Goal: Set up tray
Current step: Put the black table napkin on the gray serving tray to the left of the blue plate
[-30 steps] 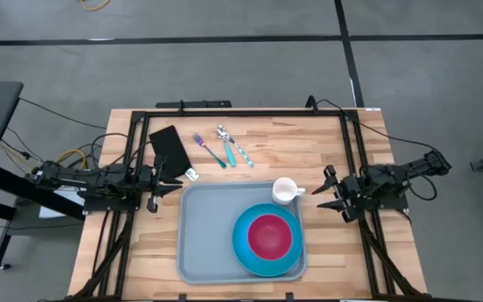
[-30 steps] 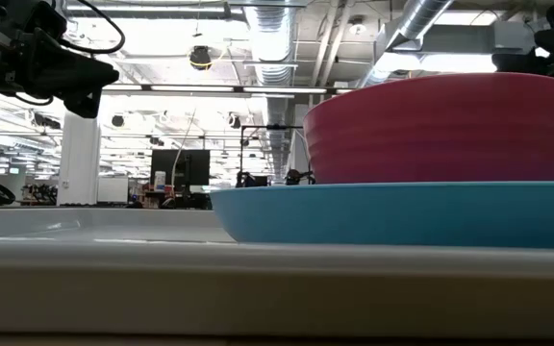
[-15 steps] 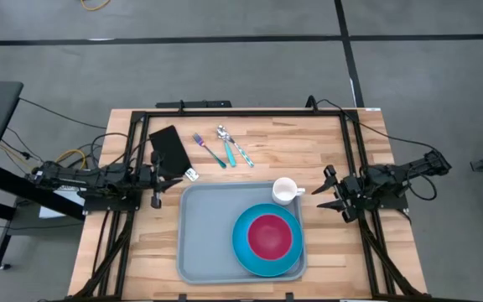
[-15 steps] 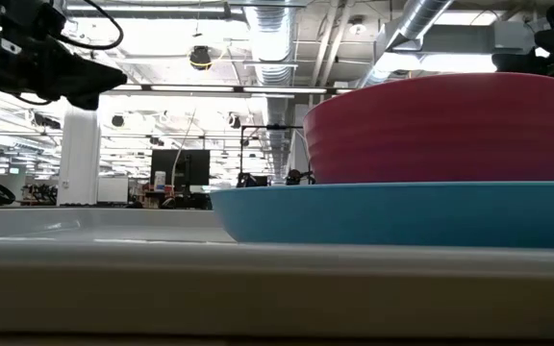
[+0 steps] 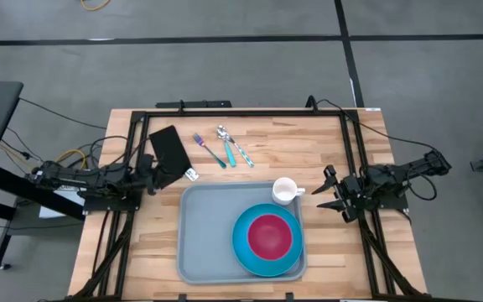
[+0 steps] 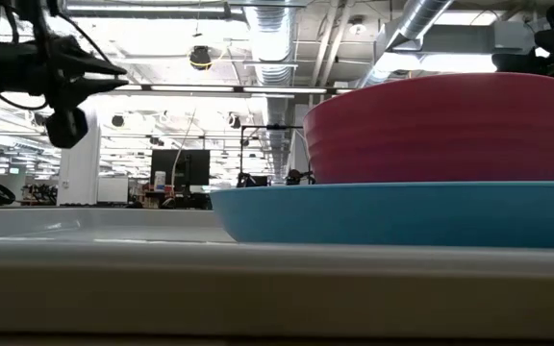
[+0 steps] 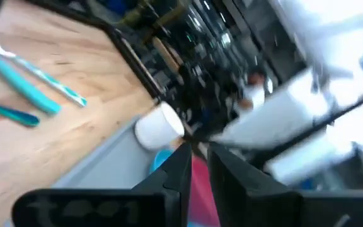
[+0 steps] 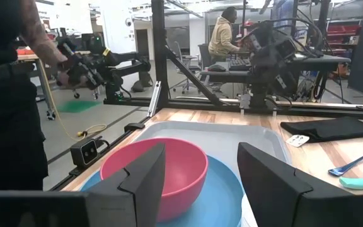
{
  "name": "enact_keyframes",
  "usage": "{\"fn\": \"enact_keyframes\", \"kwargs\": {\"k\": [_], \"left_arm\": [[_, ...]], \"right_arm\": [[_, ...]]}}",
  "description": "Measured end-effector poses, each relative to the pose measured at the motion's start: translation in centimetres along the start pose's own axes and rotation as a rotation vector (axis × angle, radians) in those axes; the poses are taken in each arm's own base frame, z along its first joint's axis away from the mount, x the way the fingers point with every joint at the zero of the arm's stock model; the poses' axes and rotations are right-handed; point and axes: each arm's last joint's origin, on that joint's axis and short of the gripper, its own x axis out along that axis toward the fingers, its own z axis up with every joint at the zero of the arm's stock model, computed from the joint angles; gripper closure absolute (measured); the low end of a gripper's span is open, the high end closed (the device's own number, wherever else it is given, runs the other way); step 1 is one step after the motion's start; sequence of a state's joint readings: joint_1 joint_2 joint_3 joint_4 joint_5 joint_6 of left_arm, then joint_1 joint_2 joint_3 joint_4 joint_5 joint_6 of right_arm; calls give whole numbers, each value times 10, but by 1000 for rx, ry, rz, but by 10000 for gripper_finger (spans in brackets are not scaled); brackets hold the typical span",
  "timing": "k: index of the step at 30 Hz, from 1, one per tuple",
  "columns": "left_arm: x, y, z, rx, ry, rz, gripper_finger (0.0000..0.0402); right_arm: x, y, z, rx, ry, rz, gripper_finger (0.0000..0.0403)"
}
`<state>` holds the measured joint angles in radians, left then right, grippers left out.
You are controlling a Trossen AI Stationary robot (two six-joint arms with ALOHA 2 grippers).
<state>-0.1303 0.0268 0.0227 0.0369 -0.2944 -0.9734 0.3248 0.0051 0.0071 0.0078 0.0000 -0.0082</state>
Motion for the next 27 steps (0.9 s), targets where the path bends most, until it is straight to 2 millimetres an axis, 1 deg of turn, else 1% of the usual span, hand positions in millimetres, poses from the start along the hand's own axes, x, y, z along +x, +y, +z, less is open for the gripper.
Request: {"fn": "enact_keyframes", "kwargs": {"k": [4, 7, 8, 10, 13, 15, 18, 20, 22, 25, 27], "left_arm": [[0, 0, 4, -99, -103, 43, 362], [-1, 2, 6, -207, -189, 78, 362], [-1, 2, 7, -215, -201, 80, 362], [-1, 0, 7, -186, -173, 67, 362], [0, -11, 14, -141, -122, 54, 361], [0, -18, 19, -94, -82, 127, 361], [3, -29, 26, 6, 16, 306, 361], [10, -36, 31, 79, 87, 432, 361], [22, -42, 33, 169, 156, 533, 361], [46, -48, 33, 352, 259, 620, 361], [64, -48, 32, 413, 308, 680, 361]], "right_arm": [[0, 0, 0, 0, 0, 0, 214], [0, 0, 0, 0, 0, 0, 214], [0, 0, 0, 0, 0, 0, 214], [0, 0, 0, 0, 0, 0, 214], [0, 0, 0, 0, 0, 0, 214], [0, 0, 0, 0, 0, 0, 214], [0, 0, 0, 0, 0, 0, 214], [0, 0, 0, 0, 0, 0, 214], [0, 0, 0, 0, 0, 0, 214], [0, 0, 0, 0, 1, 0, 214], [0, 0, 0, 0, 1, 0, 214]]}}
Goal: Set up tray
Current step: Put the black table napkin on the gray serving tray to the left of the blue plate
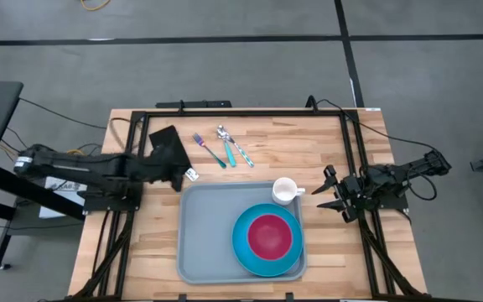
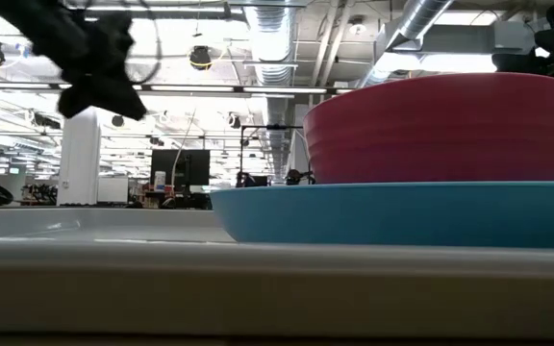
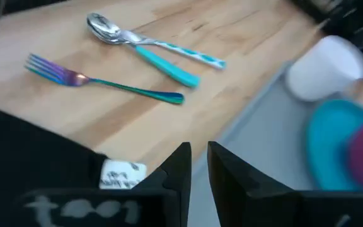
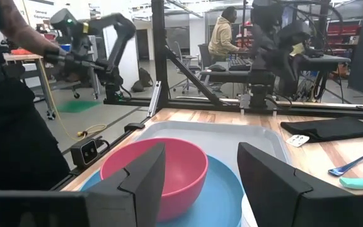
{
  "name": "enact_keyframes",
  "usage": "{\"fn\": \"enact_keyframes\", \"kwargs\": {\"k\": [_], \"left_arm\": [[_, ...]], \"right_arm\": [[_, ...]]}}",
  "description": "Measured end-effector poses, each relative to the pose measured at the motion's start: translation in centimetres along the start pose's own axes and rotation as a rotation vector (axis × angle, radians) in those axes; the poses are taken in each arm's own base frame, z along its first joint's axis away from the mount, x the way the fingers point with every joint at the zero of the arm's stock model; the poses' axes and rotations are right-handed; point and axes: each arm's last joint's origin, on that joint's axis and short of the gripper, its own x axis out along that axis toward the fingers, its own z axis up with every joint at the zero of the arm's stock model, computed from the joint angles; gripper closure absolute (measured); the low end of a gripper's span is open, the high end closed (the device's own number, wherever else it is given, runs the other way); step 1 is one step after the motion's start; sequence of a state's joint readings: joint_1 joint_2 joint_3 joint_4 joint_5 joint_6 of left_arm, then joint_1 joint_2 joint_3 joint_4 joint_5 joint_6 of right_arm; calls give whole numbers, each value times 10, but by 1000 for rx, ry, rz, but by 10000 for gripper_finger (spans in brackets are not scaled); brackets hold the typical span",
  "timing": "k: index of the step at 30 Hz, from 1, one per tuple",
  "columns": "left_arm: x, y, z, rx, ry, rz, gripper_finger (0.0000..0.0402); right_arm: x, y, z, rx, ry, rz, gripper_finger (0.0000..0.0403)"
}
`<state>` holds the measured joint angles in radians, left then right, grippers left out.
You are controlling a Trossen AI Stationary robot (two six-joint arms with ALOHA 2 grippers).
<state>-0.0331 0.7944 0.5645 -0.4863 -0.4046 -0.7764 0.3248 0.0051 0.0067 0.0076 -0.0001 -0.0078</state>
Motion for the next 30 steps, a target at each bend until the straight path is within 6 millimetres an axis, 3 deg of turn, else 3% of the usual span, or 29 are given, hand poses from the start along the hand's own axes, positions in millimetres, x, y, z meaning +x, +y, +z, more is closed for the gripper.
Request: {"fn": "enact_keyframes", "kwargs": {"k": [3, 7, 12, 16, 21, 30], "left_arm": [[20, -2, 7, 21, 125, 172, 361], [43, 14, 11, 72, 431, 445, 357], [72, 25, 14, 139, 693, 423, 310], [88, 32, 11, 151, 750, 458, 251], [93, 35, 10, 210, 722, 519, 196], [98, 34, 10, 277, 704, 447, 178]], "right_arm": [[0, 0, 0, 0, 0, 1, 214], [0, 0, 0, 0, 1, 0, 214], [0, 0, 0, 0, 1, 0, 214], [0, 0, 0, 0, 1, 0, 214], [0, 0, 0, 0, 0, 1, 214], [0, 0, 0, 0, 1, 0, 214]]}}
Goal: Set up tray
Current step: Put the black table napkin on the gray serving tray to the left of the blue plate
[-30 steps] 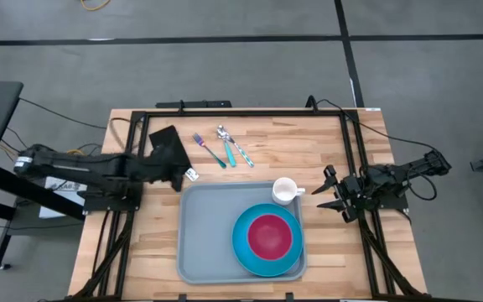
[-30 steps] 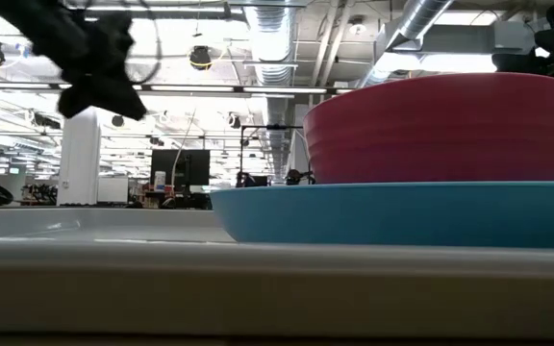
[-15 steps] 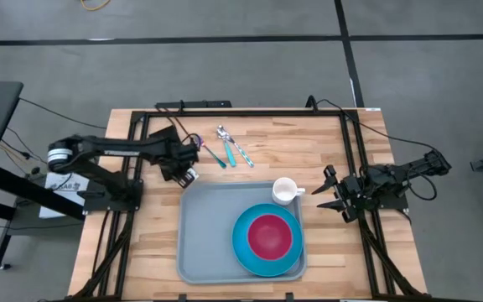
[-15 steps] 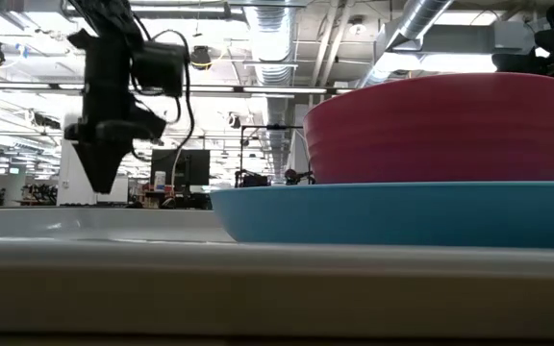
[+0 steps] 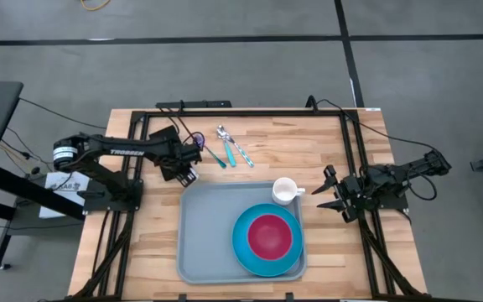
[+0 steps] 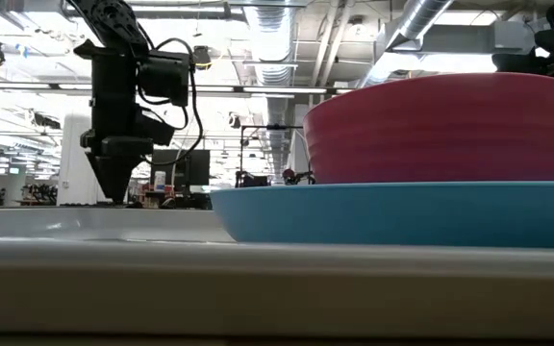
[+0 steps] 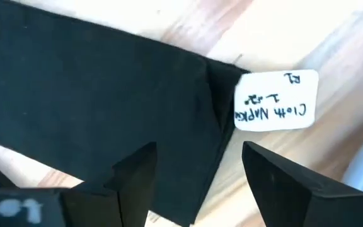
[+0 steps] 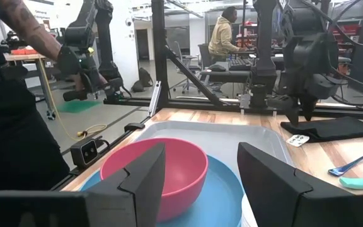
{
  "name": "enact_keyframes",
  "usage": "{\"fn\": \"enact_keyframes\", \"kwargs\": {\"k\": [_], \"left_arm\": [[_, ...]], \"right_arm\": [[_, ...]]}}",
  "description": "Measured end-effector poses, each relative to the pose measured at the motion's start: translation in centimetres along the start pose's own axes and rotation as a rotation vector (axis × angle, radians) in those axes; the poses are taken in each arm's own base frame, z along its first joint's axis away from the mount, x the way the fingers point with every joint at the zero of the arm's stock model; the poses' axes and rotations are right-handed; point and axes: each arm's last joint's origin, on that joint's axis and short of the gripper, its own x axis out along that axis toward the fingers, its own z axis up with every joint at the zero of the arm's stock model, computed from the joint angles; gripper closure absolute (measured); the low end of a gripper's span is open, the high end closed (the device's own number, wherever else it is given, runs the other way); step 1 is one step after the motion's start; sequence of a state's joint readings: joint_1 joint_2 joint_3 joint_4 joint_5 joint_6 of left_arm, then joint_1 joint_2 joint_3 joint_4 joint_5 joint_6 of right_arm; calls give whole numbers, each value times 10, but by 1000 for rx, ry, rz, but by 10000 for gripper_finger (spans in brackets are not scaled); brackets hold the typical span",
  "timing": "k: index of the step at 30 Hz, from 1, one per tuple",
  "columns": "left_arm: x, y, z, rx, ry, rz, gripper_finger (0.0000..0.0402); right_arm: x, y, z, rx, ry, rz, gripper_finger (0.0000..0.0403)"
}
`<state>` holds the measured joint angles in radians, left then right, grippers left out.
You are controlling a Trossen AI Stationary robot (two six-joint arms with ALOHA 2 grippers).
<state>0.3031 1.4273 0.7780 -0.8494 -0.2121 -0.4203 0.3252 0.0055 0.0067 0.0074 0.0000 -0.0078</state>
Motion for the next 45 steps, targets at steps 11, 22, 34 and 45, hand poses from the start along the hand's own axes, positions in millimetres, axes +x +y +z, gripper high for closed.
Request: {"fn": "enact_keyframes", "kwargs": {"k": [11, 22, 34, 45], "left_arm": [[21, 5, -24, 66, 114, 22, 177], [32, 7, -34, 69, 118, 27, 178], [33, 4, -32, 68, 114, -22, 304], [32, 4, -32, 63, 118, -24, 393]], "right_arm": [[0, 0, 0, 0, 0, 0, 214], [0, 0, 0, 0, 0, 0, 214], [0, 0, 0, 0, 0, 0, 214], [0, 0, 0, 0, 0, 0, 214]]}}
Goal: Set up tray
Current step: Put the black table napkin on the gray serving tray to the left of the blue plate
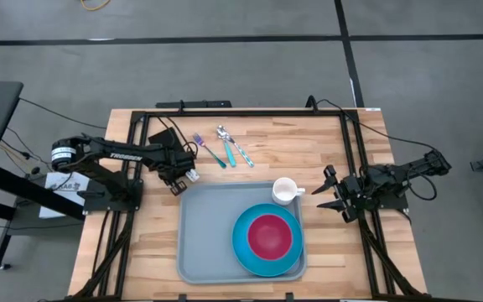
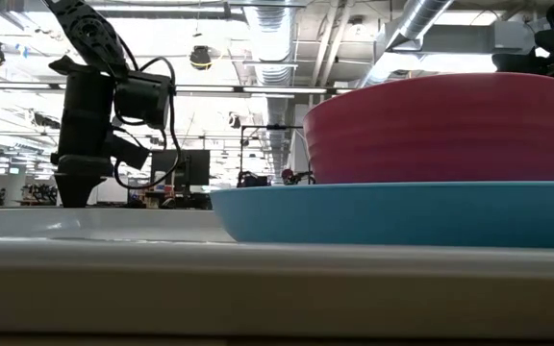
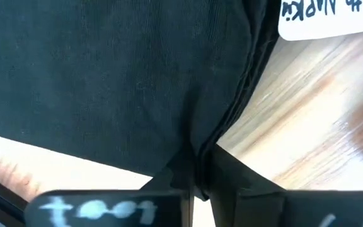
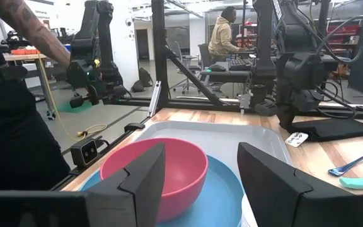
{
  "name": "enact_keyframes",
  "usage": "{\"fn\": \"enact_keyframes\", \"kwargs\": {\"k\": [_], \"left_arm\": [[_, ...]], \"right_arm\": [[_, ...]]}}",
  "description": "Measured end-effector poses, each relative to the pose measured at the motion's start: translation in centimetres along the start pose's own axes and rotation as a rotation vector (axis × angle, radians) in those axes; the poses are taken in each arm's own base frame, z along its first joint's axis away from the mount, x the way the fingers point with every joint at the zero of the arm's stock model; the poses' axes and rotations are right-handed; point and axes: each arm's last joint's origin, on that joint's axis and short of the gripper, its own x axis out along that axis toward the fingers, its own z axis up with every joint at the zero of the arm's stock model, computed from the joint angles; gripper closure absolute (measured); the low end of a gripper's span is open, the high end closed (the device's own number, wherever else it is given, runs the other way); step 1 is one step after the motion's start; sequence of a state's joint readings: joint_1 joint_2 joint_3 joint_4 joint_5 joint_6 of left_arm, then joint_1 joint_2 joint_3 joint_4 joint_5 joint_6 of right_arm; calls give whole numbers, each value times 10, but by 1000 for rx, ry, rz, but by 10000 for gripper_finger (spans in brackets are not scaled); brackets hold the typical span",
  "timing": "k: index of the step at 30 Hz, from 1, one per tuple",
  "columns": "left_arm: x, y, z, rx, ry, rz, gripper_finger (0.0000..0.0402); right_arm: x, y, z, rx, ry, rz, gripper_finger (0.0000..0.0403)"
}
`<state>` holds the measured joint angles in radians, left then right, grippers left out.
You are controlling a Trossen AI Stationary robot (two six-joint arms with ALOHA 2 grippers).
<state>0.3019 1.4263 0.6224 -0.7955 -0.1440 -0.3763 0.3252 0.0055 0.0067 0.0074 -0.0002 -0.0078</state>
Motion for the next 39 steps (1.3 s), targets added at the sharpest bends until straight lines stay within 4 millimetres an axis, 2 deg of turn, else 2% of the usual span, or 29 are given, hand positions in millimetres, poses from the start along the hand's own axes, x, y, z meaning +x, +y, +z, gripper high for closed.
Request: {"fn": "enact_keyframes", "kwargs": {"k": [10, 21, 25, 32, 39], "left_arm": [[-23, -4, 14, -79, -6, -75, 399], [-81, -10, 23, -110, -172, -222, 401], [-91, -22, 13, -39, -192, -288, 401], [-98, -61, -14, 157, -201, -310, 401], [-103, -89, -42, 296, -224, -310, 401]], "right_arm": [[0, 0, 0, 0, 0, 0, 214], [0, 0, 0, 0, 0, 0, 214], [0, 0, 0, 0, 0, -1, 214], [0, 0, 0, 0, 0, 0, 214], [0, 0, 0, 0, 0, 0, 214]]}}
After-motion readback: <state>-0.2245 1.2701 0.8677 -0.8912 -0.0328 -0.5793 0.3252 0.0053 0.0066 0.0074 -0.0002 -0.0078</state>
